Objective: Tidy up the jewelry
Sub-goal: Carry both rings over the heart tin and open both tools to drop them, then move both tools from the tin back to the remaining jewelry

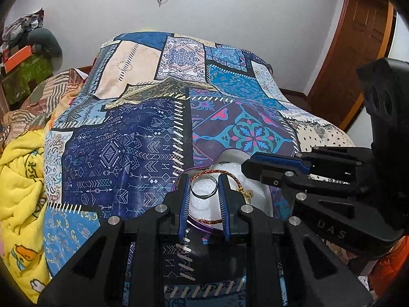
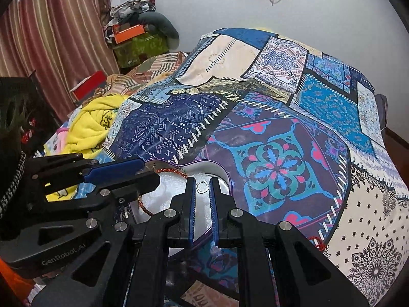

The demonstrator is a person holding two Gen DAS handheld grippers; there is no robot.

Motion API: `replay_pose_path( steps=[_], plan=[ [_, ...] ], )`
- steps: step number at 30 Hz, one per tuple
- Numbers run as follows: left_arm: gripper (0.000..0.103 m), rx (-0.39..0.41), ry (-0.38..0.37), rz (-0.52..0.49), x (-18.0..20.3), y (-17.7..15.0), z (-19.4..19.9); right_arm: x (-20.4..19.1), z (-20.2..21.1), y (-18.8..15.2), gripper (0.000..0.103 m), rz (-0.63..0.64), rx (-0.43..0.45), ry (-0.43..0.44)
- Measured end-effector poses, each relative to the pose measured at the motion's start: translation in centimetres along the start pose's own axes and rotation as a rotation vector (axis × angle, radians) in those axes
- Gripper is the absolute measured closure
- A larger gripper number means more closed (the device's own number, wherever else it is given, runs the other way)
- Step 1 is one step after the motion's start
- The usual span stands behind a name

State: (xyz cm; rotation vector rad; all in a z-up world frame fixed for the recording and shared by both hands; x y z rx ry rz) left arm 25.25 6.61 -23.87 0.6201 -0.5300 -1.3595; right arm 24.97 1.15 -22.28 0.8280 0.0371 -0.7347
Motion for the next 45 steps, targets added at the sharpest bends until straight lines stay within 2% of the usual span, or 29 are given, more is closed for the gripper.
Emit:
replay_pose_path(
  steps=[3,7,9,12,24,30,32,35,45],
  plan=[
    [0.082,-0.005,0.001,0.001,-0.1,0.0,0.0,0.0,-0.1,-0.2,0.094,0.009,-0.017,-0.008],
    [0.073,-0.008,0.005,0.003,-0.1,0.1,0.2,0.0,-0.1,-0.4,0.093,0.014,-0.026,-0.016],
    [0.073,-0.005,0.012,0.004,-0.2,0.2,0.4,0.0,0.1,-0.4,0.089,0.012,-0.027,-0.023],
    [0.071,0.001,0.023,0.012,-0.5,0.4,1.0,0.1,0.7,-0.3,0.083,0.007,-0.013,-0.028],
    [0.066,0.034,0.059,0.01,-0.3,1.0,4.1,0.1,4.6,-0.2,0.083,0.014,0.049,-0.06],
    [0.065,0.047,0.058,-0.017,1.6,1.0,5.6,0.9,7.1,-0.7,0.083,0.002,0.08,-0.082],
    [0.061,0.053,0.057,-0.027,2.4,1.1,6.1,1.3,7.8,-1.0,0.083,-0.006,0.087,-0.088],
    [0.06,0.058,0.05,-0.04,3.8,1.0,6.6,2.2,9.0,-1.6,0.083,-0.027,0.1,-0.101],
    [0.06,0.011,0.0,-0.084,9.0,-0.2,5.7,6.1,11.9,-4.5,0.083,-0.1,0.099,-0.152]
  ],
)
Point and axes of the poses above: each gripper's, at about its wrist camera, not at the fingertips, and z roughly against the way its jaws point, x to its right, y to its top, the point moved 8 cm from there along -z, roughly the way its jaws point, and after that the axes turned 14 degrees about y, right-handed, at the moved point
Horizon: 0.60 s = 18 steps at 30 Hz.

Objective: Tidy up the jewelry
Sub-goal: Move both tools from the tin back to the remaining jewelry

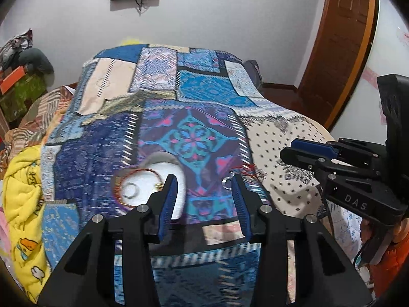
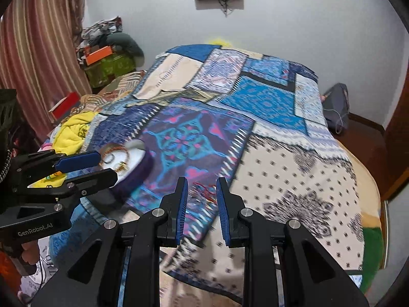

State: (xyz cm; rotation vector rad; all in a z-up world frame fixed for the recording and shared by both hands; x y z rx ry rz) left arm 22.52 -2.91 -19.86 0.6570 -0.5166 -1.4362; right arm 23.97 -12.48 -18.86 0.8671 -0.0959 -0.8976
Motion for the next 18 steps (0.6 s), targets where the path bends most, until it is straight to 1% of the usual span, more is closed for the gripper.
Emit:
replay_pose_path(
  steps=[6,10,15,18],
  plan=[
    [0.06,-0.067,-0.036,-0.024,2.8,-1.3,-2.2,3.0,0.2,-1.8,0.082,-0.056,-0.034,-0.024],
    [0.06,-0.114,-0.054,-0.042,4.2,-2.2,-3.8,4.6,0.0,-3.2,0.082,-0.099,-0.057,-0.017],
    [0.06,-0.173,-0.107,-0.034,5.5,-3.2,-5.6,5.5,-0.7,-4.3,0.082,-0.125,-0.086,0.002],
    [0.06,-0.197,-0.107,-0.023,5.8,-3.4,-6.9,5.4,-1.5,-4.7,0.082,-0.125,-0.111,0.024]
  ],
)
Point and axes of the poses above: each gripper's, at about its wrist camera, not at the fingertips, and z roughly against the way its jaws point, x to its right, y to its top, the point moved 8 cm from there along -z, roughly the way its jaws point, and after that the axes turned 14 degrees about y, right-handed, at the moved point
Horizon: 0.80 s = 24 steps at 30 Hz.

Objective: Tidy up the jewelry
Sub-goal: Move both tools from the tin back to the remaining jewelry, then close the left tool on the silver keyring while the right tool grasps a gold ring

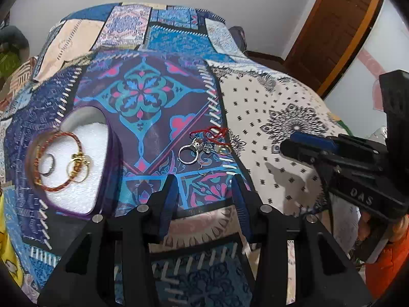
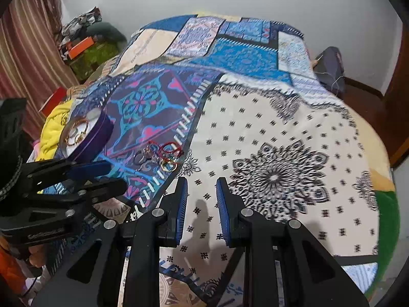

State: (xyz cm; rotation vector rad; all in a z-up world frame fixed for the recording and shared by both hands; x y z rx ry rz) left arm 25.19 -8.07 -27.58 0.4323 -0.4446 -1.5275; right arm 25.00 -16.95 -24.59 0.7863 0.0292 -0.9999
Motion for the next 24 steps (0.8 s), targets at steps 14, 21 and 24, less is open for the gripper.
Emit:
replay_pose_path(
  steps=[14,21,24],
  plan=[
    [0.069,0.016,0.089,0.006,-0.8,1.1,-2.4,-1.5,-4.2,0.1,0.082,0.039,-0.099,0.098],
    [0.073,0.014,0.079,0.009,-1.2,1.4,-2.7,-1.7,-5.6,0.7,0.082,0.06,-0.108,0.104],
    [0.076,0.013,0.081,-0.003,-1.3,1.7,-3.0,-1.8,-5.8,0.6,0.082,0.072,-0.101,0.104]
  ],
)
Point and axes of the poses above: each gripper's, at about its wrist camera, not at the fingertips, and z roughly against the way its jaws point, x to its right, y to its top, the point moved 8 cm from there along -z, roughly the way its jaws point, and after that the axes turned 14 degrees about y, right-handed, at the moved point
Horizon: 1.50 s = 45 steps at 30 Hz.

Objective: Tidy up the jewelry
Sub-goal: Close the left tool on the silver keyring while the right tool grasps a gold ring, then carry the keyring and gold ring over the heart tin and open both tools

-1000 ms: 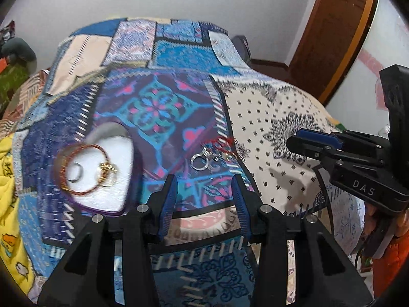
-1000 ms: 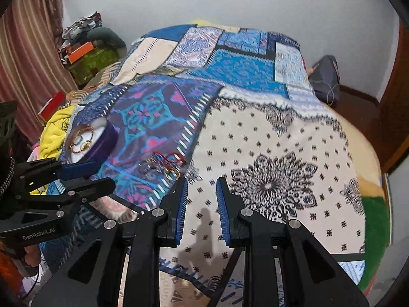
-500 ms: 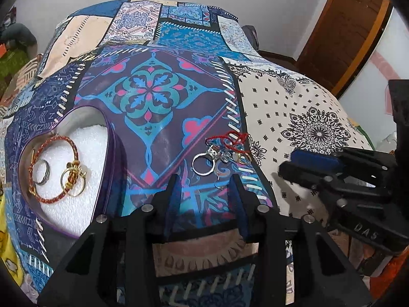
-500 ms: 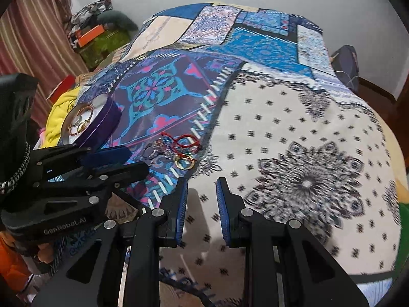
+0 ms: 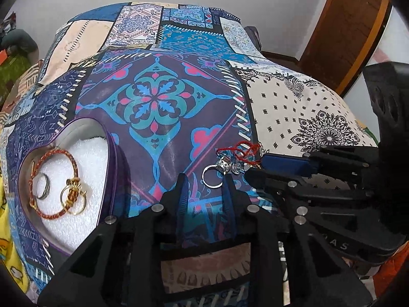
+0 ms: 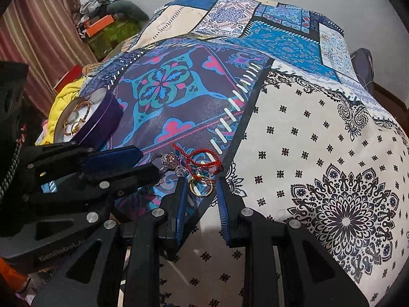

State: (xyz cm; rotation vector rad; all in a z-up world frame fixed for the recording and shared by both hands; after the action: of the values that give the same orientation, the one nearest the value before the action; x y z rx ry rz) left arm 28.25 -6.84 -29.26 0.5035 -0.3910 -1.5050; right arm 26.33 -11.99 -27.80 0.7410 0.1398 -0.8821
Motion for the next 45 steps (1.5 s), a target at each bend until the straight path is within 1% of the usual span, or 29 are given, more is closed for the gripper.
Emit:
replay_pose_path(
  steps=[3,5,13,19,22,26,27,28,31,38,45],
  plan=[
    [0.076,-0.004,-0.013,-0.004,0.1,0.3,-0.3,0.0,0.0,-0.1,0.084,0.012,0.005,0.002],
    [0.076,-0.006,-0.017,-0.01,0.2,0.5,-0.4,-0.2,0.0,-0.1,0.087,0.021,0.003,0.0],
    [0.076,-0.01,-0.036,-0.039,0.9,0.9,-0.8,0.2,0.7,-0.5,0.087,0.024,0.005,-0.017],
    [0.076,0.008,-0.013,-0.059,1.4,1.3,-1.2,1.5,2.1,-1.0,0.087,-0.017,0.026,-0.045],
    [0.078,0.023,0.009,-0.079,1.7,1.4,-1.2,1.8,2.7,-1.1,0.087,-0.028,0.038,-0.053],
    [0.081,0.022,0.008,-0.069,1.5,1.3,-1.0,1.6,3.4,-0.9,0.087,-0.032,0.061,-0.062],
    [0.083,0.021,0.004,-0.062,1.4,1.3,-0.8,1.4,3.6,-0.8,0.087,-0.029,0.066,-0.064],
    [0.092,0.021,-0.004,-0.054,1.4,1.2,-0.6,1.2,3.7,-0.6,0.087,-0.025,0.07,-0.063],
    [0.092,0.026,-0.018,-0.045,1.3,1.1,0.3,0.7,4.2,-0.2,0.087,-0.015,0.086,-0.062],
    [0.092,0.055,0.002,-0.048,0.6,0.4,2.2,-1.1,5.4,0.7,0.087,0.014,0.123,-0.06],
    [0.092,0.129,0.014,-0.016,-1.3,1.0,6.0,-3.3,6.3,2.0,0.087,0.047,0.16,-0.054]
  ],
)
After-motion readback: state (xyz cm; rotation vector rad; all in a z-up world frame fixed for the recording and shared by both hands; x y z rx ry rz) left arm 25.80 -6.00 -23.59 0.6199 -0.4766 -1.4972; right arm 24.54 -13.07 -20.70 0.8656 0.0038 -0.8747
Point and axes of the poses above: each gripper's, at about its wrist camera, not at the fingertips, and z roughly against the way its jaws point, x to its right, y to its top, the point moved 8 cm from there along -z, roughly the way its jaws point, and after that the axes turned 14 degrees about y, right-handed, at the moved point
